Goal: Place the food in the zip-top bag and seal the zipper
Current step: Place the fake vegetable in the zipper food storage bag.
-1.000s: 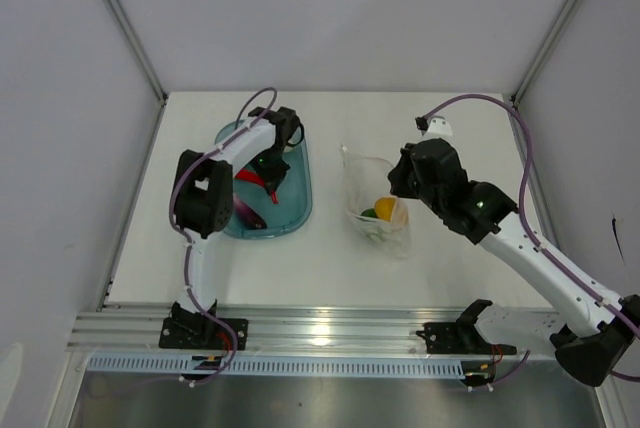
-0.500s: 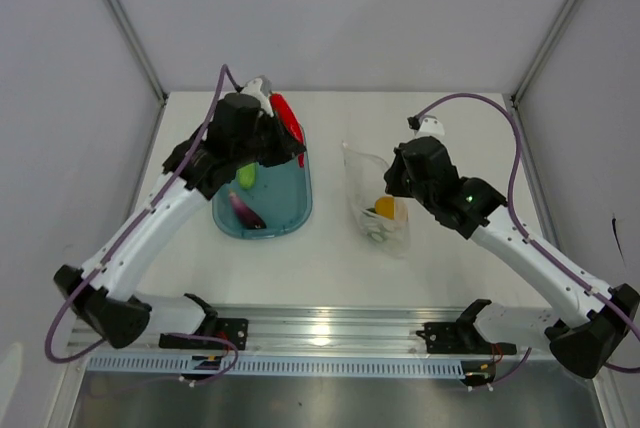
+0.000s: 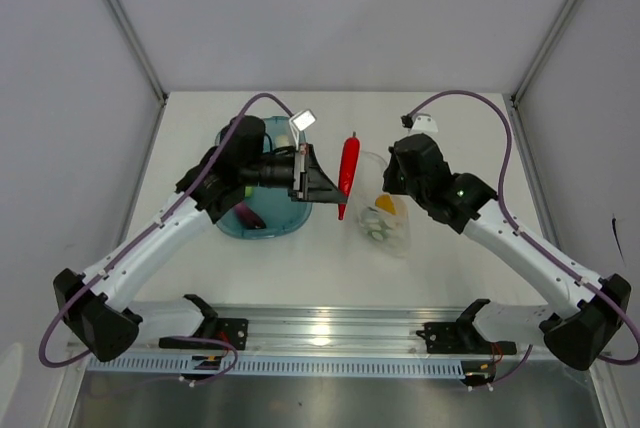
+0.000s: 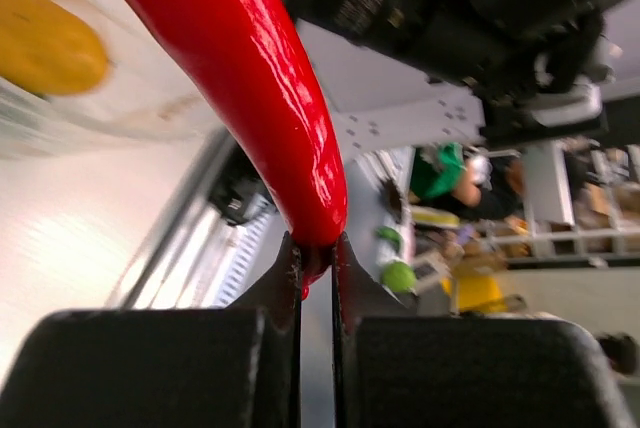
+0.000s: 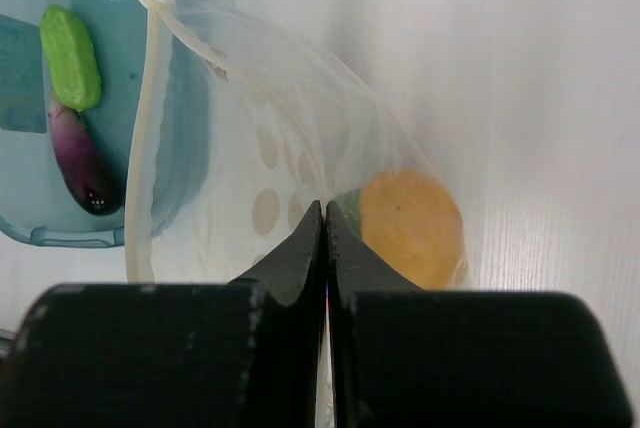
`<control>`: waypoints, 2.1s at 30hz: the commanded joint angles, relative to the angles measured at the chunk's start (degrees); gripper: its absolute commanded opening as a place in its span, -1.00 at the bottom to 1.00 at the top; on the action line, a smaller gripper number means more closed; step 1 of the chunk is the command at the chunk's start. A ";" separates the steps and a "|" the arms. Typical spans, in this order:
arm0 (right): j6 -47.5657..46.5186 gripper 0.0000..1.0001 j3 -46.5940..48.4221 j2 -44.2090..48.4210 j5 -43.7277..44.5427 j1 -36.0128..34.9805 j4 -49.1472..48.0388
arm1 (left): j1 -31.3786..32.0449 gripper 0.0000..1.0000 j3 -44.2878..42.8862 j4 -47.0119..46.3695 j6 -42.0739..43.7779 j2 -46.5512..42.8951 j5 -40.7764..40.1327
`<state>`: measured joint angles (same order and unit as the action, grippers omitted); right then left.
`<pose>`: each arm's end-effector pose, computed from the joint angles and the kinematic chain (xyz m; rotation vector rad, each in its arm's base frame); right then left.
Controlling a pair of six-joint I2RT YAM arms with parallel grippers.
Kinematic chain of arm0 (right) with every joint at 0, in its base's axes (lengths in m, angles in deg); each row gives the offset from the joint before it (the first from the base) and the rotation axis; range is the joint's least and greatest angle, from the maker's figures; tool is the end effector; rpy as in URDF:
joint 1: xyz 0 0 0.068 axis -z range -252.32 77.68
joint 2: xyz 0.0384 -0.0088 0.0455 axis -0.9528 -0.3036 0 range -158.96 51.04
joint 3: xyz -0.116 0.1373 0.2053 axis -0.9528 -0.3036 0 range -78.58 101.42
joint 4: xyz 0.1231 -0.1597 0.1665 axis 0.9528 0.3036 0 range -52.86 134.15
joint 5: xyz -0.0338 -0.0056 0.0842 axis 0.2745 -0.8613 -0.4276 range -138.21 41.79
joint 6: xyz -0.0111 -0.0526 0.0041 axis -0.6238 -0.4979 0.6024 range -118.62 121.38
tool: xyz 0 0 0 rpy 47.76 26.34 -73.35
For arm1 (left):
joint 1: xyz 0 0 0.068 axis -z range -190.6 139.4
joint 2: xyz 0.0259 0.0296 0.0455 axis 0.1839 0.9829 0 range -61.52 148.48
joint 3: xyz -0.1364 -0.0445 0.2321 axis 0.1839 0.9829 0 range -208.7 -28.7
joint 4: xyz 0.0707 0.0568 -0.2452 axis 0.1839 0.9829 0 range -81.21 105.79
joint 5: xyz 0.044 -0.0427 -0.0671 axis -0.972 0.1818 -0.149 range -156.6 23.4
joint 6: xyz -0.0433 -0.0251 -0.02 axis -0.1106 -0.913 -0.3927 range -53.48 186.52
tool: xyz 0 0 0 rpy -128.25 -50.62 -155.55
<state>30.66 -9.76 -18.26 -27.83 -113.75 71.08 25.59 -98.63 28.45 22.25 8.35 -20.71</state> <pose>0.2038 0.1632 0.3577 -0.0247 2.1480 0.3387 0.2005 -0.1783 0.3886 0.4784 2.1430 -1.6386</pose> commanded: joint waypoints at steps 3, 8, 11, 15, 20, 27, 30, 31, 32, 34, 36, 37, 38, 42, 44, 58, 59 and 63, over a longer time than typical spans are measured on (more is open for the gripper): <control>-2.38 -1.00 2.46 -0.66 4.31 -0.05 -2.29 | 3.09 -0.99 3.92 -10.59 -14.16 -3.77 8.16; -2.65 -1.00 2.37 -0.05 6.59 -0.93 -2.03 | 3.89 -0.99 6.20 -8.59 -22.95 -3.77 3.78; -3.35 -1.00 2.29 0.22 8.00 -1.99 -2.21 | 3.81 -0.99 9.19 -11.22 -29.81 -3.33 2.54; -4.05 -1.00 1.32 0.30 8.71 -3.13 -3.17 | 3.89 -0.99 8.41 -12.28 -34.03 -0.44 1.83; -3.97 -1.00 0.53 0.92 9.68 -5.41 -3.52 | 3.89 -0.99 8.23 -14.82 -38.61 2.37 0.26; -3.79 -1.00 1.14 2.67 10.99 -8.22 -3.26 | 3.72 -0.99 5.86 -11.14 -42.47 6.07 -2.73; -3.70 -1.00 1.41 3.38 11.87 -8.93 -3.00 | 3.19 -0.99 4.37 -7.99 -40.47 6.77 -6.15; -3.70 -1.00 1.50 3.73 11.87 -8.93 -2.82 | 3.02 -0.99 4.02 -6.93 -39.93 6.95 -7.29; -3.61 -1.00 1.58 3.91 11.87 -9.02 -2.65 | 2.75 -0.99 3.84 -7.09 -39.58 7.12 -9.13; -3.61 -1.00 1.50 4.17 11.87 -9.11 -2.47 | 2.66 -0.89 4.01 -8.75 -40.10 7.83 -10.11; -3.61 -1.00 1.50 4.08 11.87 -9.11 -2.29 | 2.66 -0.73 4.19 -10.95 -40.28 9.40 -10.29; -3.53 -1.00 1.58 4.08 11.79 -9.11 -2.12 | 2.75 -0.43 4.10 -10.96 -40.19 9.85 -10.38; -3.53 -1.00 1.58 4.17 11.79 -9.19 -2.03 | 2.66 -0.24 3.75 -11.31 -40.10 10.46 -10.03; -3.70 -1.00 1.50 4.35 11.96 -9.28 -1.68 | 2.66 0.29 2.26 -12.62 -37.39 12.57 -8.11; -3.96 -1.00 1.50 4.35 12.31 -9.28 -1.59 | 2.75 0.33 1.03 -12.37 -33.45 12.93 -7.05; -3.53 -1.00 1.67 4.17 12.23 -8.32 -0.27 | 1.44 0.71 -2.15 3.54 -6.63 -3.50 -28.38; -3.53 -1.00 1.67 4.26 12.23 -8.32 0.16 | 0.91 0.70 -1.70 3.46 -6.01 -4.29 -29.01; -2.91 -1.00 1.32 4.26 12.14 -7.18 0.87 | -3.04 0.58 -0.73 5.30 -3.37 -5.88 -31.12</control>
<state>26.68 -9.57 -15.24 -17.18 -121.80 72.17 25.13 -100.42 31.66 13.51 2.92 -47.07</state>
